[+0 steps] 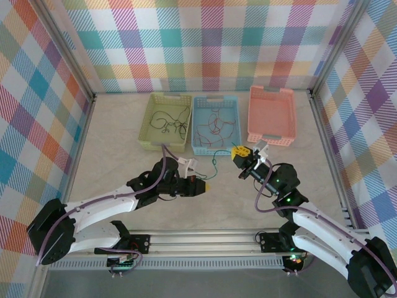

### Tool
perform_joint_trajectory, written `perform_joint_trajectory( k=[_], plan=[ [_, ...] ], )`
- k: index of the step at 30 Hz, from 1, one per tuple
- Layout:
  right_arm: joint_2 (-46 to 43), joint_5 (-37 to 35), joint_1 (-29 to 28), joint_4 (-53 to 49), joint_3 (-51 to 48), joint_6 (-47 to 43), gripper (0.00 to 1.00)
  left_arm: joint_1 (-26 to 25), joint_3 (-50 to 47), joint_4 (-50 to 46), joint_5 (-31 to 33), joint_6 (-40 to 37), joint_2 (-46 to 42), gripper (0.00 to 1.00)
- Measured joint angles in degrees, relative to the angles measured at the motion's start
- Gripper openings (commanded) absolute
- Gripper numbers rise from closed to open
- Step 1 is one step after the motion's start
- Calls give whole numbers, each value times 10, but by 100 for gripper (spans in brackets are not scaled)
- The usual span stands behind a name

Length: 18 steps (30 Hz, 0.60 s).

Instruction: Untangle the cables

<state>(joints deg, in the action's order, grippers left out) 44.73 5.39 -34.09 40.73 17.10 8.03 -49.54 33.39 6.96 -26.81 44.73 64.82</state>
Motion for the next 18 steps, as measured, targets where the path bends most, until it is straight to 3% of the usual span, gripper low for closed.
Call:
perform_joint_trajectory(
  k=[7, 8, 9, 10, 11, 13, 18],
  plan=[
    [-23, -50, 0, -15, -5, 0, 0, 0, -14, -70, 50, -26, -94, 2],
    [-23, -50, 1, -16, -5, -2, 0, 0, -14, -78, 53, -29, -103, 16],
    [-22, -49, 1, -17, -5, -3, 0, 0, -14, -89, 55, -34, -114, 35],
    [-20, -47, 1, -18, -5, -4, 0, 1, -13, -107, 60, -43, -126, 48],
    [-17, -47, 1, -19, -5, -6, 0, 1, -8, -128, 64, -49, -134, 55],
    [-10, -43, 1, -20, -5, -10, 0, 1, 17, -188, 80, -68, -153, 63],
    [2, -33, 1, -21, -5, -13, 0, 1, 121, -287, 121, -116, -189, 65]
  ],
)
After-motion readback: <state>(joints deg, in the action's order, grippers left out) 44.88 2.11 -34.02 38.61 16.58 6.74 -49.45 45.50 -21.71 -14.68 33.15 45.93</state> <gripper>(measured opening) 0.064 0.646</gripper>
